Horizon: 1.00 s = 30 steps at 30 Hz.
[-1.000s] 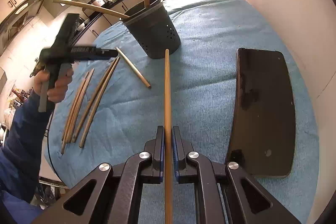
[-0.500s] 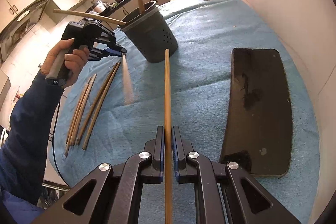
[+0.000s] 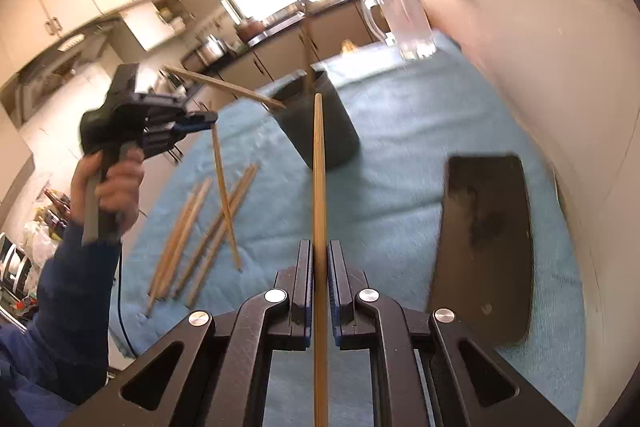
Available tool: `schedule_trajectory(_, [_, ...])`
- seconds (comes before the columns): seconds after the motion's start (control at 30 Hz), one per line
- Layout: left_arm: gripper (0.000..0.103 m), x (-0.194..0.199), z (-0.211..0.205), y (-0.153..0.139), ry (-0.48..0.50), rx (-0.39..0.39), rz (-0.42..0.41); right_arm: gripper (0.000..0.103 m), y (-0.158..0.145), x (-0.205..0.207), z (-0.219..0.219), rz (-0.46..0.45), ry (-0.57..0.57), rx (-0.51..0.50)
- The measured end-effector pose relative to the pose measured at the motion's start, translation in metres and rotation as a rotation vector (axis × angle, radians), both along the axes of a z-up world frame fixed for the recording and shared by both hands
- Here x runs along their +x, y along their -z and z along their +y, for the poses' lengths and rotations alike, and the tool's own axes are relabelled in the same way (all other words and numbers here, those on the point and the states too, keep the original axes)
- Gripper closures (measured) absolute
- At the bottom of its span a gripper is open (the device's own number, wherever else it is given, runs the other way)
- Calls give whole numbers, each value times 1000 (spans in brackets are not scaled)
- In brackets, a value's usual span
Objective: Organize utensils
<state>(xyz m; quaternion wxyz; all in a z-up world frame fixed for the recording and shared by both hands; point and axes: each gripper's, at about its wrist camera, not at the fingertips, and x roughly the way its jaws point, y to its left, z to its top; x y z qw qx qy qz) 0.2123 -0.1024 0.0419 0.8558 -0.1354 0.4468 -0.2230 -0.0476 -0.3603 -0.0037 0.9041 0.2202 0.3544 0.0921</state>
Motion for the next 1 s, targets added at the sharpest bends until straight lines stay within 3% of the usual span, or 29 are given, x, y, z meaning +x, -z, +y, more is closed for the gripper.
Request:
schedule_trajectory(0.1, [97, -33, 5, -30, 24, -11, -106, 96, -15, -2, 5, -62, 7, -9])
schedule_trajectory(0.23, [97, -52, 13, -57, 43, -32, -171, 96, -33, -3, 10, -129, 21, -19])
schedule_trajectory(0.63, [97, -76, 30, -87, 50, -61, -217, 96, -74, 3, 24, -274, 66, -69])
schedule_trajectory(0.73, [97, -75, 33, -83, 52, -70, -196, 96, -60, 28, 37, -106, 19, -140])
schedule_trajectory(0.87, [97, -73, 38, -78, 47, -78, -176, 96, -9, 62, 55, 184, -77, -232])
schedule_trajectory(1.0, [97, -72, 43, -78, 45, -87, -172, 96, 23, 75, 65, 311, -142, -276])
